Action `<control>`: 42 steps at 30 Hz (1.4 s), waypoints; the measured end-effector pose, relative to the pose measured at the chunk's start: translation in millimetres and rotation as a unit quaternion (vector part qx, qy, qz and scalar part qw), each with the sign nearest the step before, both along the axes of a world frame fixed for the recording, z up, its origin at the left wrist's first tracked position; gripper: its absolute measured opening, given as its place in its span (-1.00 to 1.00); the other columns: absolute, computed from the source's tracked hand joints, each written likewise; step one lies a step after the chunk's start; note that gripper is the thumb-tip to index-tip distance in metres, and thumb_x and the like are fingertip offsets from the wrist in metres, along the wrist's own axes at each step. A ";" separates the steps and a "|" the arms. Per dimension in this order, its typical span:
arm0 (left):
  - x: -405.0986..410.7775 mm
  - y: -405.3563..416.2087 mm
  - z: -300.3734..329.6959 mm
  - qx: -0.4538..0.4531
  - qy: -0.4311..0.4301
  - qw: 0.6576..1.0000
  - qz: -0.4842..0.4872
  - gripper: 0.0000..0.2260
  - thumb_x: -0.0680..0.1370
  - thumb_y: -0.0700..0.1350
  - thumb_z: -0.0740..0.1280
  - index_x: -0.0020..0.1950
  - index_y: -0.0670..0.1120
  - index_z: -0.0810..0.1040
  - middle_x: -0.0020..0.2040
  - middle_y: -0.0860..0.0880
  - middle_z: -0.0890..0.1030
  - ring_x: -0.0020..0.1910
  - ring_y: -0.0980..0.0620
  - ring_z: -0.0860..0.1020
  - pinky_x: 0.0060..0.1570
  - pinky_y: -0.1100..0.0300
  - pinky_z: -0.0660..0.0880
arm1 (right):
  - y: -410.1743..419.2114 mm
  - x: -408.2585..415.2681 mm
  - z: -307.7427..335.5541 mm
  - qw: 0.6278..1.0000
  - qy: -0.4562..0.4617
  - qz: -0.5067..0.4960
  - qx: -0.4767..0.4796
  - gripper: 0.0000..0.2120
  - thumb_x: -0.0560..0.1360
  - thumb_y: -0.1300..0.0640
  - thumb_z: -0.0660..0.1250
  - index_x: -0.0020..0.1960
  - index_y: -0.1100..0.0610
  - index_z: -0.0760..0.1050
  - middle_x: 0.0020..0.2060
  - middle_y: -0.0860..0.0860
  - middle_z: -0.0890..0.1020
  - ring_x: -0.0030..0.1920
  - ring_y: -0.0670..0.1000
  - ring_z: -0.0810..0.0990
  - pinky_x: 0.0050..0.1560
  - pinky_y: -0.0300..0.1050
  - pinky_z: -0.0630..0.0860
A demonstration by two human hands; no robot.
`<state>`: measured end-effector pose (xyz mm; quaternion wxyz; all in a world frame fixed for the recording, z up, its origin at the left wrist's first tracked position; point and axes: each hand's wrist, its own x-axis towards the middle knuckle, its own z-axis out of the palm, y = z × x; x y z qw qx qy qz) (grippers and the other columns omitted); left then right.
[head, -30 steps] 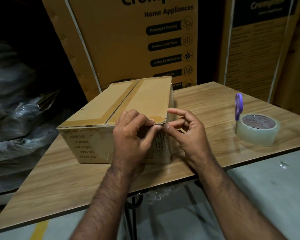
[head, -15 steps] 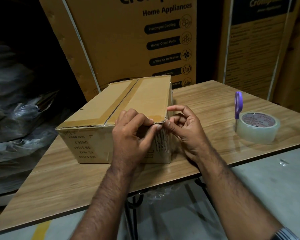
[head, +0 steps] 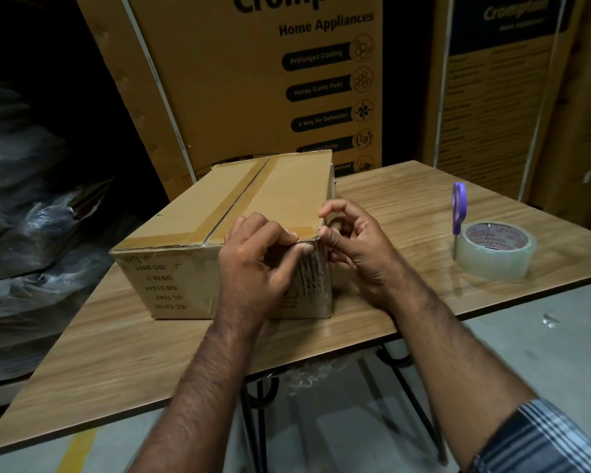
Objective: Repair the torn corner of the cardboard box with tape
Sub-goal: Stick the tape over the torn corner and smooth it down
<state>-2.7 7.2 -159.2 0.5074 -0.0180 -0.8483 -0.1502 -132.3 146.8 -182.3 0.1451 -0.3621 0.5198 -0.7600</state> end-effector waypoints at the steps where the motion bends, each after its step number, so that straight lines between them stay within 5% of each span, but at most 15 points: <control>1: 0.4 -1.1 0.5 0.001 -0.003 1.000 -0.003 -0.80 0.44 -0.08 0.58 -0.18 -0.16 0.63 -0.19 -0.06 0.60 -0.16 -0.08 0.53 -0.20 0.02 0.50 | -0.4 -1.2 1.9 1.000 0.021 -0.009 0.014 -0.74 0.44 0.07 0.54 0.08 -0.06 0.58 -0.25 -0.01 0.39 -0.19 -0.01 0.41 -0.25 -0.22 0.42; 4: 2.4 -1.8 3.9 0.007 -0.021 1.000 -0.005 -0.79 0.44 -0.07 0.59 -0.17 -0.15 0.64 -0.18 -0.05 0.60 -0.14 -0.07 0.52 -0.22 0.01 0.51 | 2.6 -4.2 8.0 0.996 0.069 -0.023 0.050 -0.78 0.47 0.13 0.52 0.06 -0.04 0.57 -0.23 0.07 0.40 -0.21 -0.01 0.39 -0.28 -0.31 0.45; 7: 4.0 2.9 6.5 0.020 -0.034 0.999 -0.001 -0.79 0.43 -0.06 0.60 -0.16 -0.14 0.64 -0.16 -0.05 0.60 -0.12 -0.05 0.51 -0.21 0.02 0.52 | 13.6 9.2 8.3 0.980 0.116 -0.125 0.102 -0.74 0.50 -0.01 0.52 0.16 -0.07 0.57 0.09 0.02 0.62 0.06 -0.02 0.58 0.01 -0.13 0.57; 10: 3.6 4.3 6.1 0.029 -0.030 0.999 0.003 -0.79 0.43 -0.06 0.60 -0.16 -0.14 0.64 -0.16 -0.05 0.61 -0.11 -0.05 0.52 -0.18 0.06 0.52 | 18.1 61.4 -9.9 0.944 0.095 -0.311 0.057 -0.71 0.60 -0.11 0.35 0.29 -0.08 0.51 0.18 -0.17 0.60 0.14 -0.30 0.56 0.00 -0.40 0.52; 13: 3.0 3.7 5.3 0.028 -0.024 0.999 0.005 -0.79 0.43 -0.06 0.61 -0.16 -0.14 0.64 -0.17 -0.06 0.62 -0.13 -0.06 0.53 -0.18 0.11 0.49 | 0.2 114.0 -33.3 0.930 0.087 -0.353 0.045 -0.59 0.70 -0.10 0.12 0.48 0.00 0.42 0.31 -0.25 0.53 0.22 -0.51 0.44 0.11 -0.55 0.41; 17: 2.9 3.4 5.0 0.023 -0.022 0.999 0.006 -0.82 0.45 -0.09 0.59 -0.17 -0.15 0.65 -0.18 -0.05 0.61 -0.14 -0.06 0.52 -0.19 0.15 0.45 | -32.2 129.6 -38.8 0.936 0.164 -0.297 0.095 -0.38 0.69 -0.20 -0.08 0.68 -0.03 -0.12 0.67 -0.10 0.07 0.64 -0.14 0.08 0.61 -0.05 0.21; 19: 3.1 2.7 5.8 0.024 -0.025 0.999 0.006 -0.83 0.44 -0.10 0.59 -0.17 -0.14 0.65 -0.19 -0.04 0.61 -0.14 -0.06 0.53 -0.20 0.14 0.46 | -43.5 128.6 -36.6 0.929 0.161 -0.318 0.096 -0.34 0.66 -0.29 -0.16 0.67 -0.04 -0.20 0.68 -0.04 0.02 0.66 -0.07 0.05 0.60 0.09 0.21; 25: 2.9 2.6 6.8 0.030 -0.028 0.999 0.003 -0.81 0.43 -0.10 0.60 -0.19 -0.14 0.64 -0.21 -0.03 0.60 -0.17 -0.05 0.52 -0.19 0.29 0.40 | -55.5 134.3 -28.9 0.915 0.111 -0.379 0.087 -0.36 0.68 -0.19 -0.13 0.67 0.07 -0.08 0.66 0.01 0.12 0.65 -0.06 0.12 0.60 0.00 0.23; 28: 3.8 3.4 9.2 0.026 -0.028 0.999 0.004 -0.81 0.42 -0.10 0.60 -0.19 -0.15 0.64 -0.21 -0.05 0.61 -0.18 -0.07 0.53 -0.14 0.39 0.32 | -49.7 131.4 -28.3 0.909 0.086 -0.366 0.180 -0.38 0.71 -0.13 -0.04 0.68 0.12 -0.03 0.63 0.10 0.22 0.60 0.08 0.26 0.53 0.02 0.35; 32: 4.1 4.3 10.9 0.022 -0.030 0.999 0.004 -0.77 0.40 -0.05 0.62 -0.19 -0.16 0.65 -0.20 -0.06 0.61 -0.17 -0.07 0.53 -0.17 0.31 0.35 | -35.9 118.8 -31.0 0.854 0.083 -0.339 0.387 -0.40 0.71 -0.06 0.08 0.62 0.25 0.08 0.41 0.25 0.51 0.33 0.24 0.55 0.25 0.09 0.55; 35: 3.7 2.7 9.6 0.021 -0.031 0.999 0.007 -0.77 0.41 -0.03 0.62 -0.18 -0.15 0.65 -0.19 -0.05 0.62 -0.15 -0.04 0.53 -0.18 0.35 0.35 | -21.5 107.0 -33.6 0.842 0.109 -0.279 0.448 -0.35 0.69 -0.08 0.11 0.60 0.31 0.06 0.47 0.28 0.43 0.44 0.29 0.42 0.44 0.16 0.39; 38: 4.1 0.0 6.7 0.015 -0.032 0.999 0.005 -0.79 0.45 -0.03 0.58 -0.15 -0.14 0.67 -0.17 -0.04 0.62 -0.14 -0.02 0.53 -0.15 0.40 0.36 | -9.1 108.4 -27.7 0.886 0.111 -0.264 0.365 -0.29 0.70 -0.15 0.06 0.68 0.15 -0.15 0.65 0.15 0.15 0.60 0.24 0.21 0.56 0.15 0.27; 42: 4.1 -1.0 4.5 0.007 -0.022 1.000 -0.001 -0.83 0.49 -0.06 0.53 -0.15 -0.15 0.68 -0.18 -0.06 0.62 -0.15 -0.04 0.53 -0.18 0.13 0.47 | -18.5 111.1 -11.3 0.887 0.171 -0.338 0.265 -0.39 0.73 -0.07 0.03 0.69 0.03 -0.12 0.53 0.12 0.42 0.39 0.10 0.52 0.13 -0.24 0.44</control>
